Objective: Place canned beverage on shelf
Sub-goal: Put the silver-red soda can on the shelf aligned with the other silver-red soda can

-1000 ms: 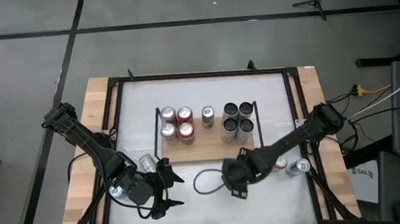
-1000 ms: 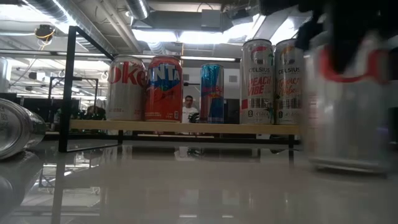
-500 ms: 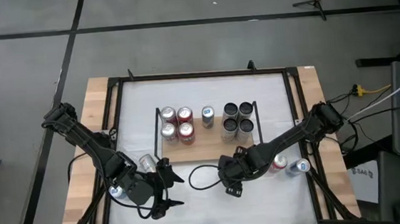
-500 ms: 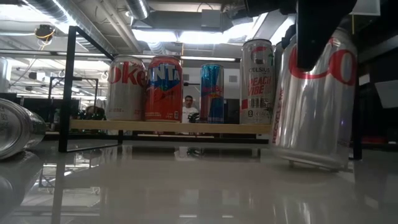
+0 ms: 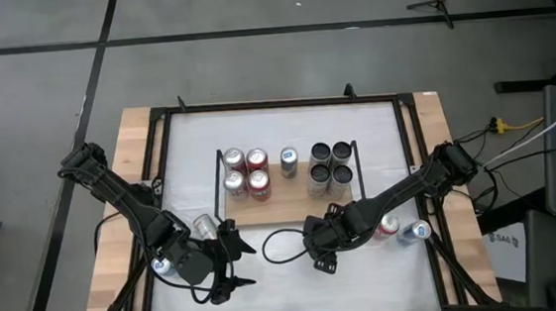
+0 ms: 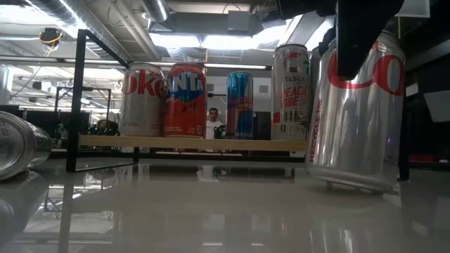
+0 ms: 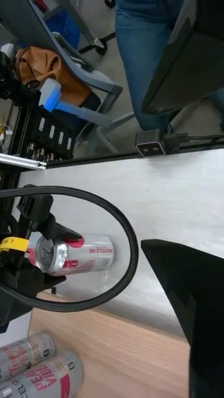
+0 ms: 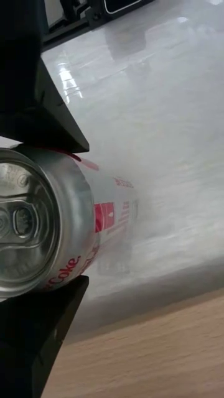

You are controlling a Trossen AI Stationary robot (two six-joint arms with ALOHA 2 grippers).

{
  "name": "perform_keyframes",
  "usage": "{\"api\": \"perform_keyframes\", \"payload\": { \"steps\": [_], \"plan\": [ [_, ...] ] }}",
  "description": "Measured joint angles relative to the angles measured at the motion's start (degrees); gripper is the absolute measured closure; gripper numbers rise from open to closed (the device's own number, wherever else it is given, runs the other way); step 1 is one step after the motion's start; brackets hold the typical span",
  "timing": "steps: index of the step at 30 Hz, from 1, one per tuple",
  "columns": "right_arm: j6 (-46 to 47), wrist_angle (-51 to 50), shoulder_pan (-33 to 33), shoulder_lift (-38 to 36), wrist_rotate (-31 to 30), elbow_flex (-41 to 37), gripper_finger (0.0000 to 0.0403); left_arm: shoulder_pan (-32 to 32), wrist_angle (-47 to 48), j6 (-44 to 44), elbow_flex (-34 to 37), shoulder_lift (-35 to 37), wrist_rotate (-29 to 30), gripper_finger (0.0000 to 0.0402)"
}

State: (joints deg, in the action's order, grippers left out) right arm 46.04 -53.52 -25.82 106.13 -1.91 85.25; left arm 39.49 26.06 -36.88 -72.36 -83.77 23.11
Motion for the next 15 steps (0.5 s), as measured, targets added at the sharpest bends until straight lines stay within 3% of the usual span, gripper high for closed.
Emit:
{"api": "perform_keyframes", "payload": {
  "steps": [8, 15],
  "plan": [
    [-0.03, 0.09, 0.00, 0.00, 1.34, 0.00, 0.0084, 0.00, -0.01, -0.02, 0.00, 0.00, 0.00, 0.0066],
    [-0.07, 0.22, 0.00, -0.11, 1.51, 0.09, 0.0029, 0.01, -0.02, -0.02, 0.00, 0.00, 0.00, 0.0066]
  ]
}}
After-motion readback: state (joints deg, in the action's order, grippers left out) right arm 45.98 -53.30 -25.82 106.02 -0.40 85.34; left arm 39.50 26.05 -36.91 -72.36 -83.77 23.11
